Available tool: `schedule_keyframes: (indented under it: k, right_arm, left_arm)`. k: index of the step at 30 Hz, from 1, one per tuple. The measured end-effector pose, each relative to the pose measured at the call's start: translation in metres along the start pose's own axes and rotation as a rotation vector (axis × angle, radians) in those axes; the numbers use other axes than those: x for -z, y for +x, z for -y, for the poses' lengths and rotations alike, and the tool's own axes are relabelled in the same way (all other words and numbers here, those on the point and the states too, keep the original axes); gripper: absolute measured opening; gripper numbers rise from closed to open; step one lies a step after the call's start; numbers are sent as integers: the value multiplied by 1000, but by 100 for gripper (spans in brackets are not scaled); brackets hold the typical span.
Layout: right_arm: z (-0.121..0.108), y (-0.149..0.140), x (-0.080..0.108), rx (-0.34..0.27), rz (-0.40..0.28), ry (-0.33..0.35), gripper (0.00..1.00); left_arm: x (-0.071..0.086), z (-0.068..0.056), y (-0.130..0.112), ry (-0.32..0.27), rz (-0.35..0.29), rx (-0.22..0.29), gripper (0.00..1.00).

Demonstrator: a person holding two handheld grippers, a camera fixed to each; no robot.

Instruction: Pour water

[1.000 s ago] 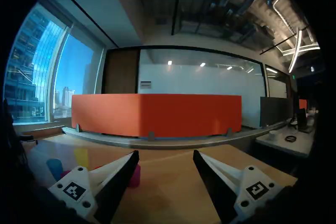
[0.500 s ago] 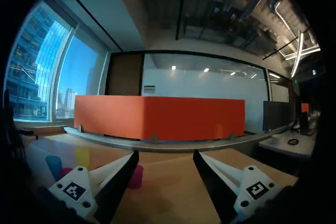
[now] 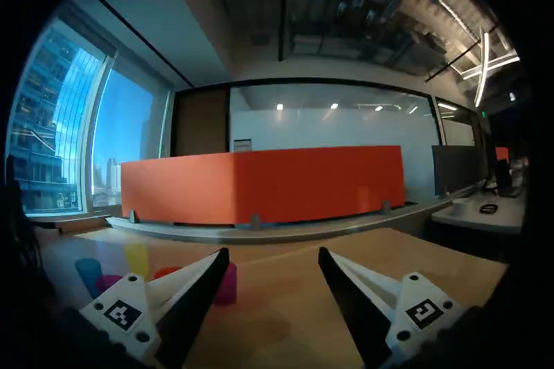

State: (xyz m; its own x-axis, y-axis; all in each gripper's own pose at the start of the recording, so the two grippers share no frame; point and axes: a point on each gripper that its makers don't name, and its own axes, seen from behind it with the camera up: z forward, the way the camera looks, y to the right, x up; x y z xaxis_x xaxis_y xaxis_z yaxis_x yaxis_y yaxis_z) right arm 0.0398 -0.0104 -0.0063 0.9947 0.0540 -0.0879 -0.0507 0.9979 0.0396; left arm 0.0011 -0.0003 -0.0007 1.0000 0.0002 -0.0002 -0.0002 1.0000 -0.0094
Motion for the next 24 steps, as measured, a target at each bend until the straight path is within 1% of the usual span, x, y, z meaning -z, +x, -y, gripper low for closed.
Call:
schedule_keyframes:
  k: [6, 15, 18, 24]
  right_arm:
    - [-4, -14, 0, 2, 22, -7, 100]
    - [-12, -25, -2, 9, 41, -16, 100]
    - [-11, -29, -3, 10, 50, -16, 100]
    - [-10, -35, -4, 30, 68, -18, 100]
  left_arm:
    - [0, 0, 0, 0, 0, 0, 87]
    - [0, 0, 0, 0, 0, 0, 87]
    - [0, 0, 0, 0, 0, 0, 87]
    - [-1, 0, 0, 0, 0, 0, 87]
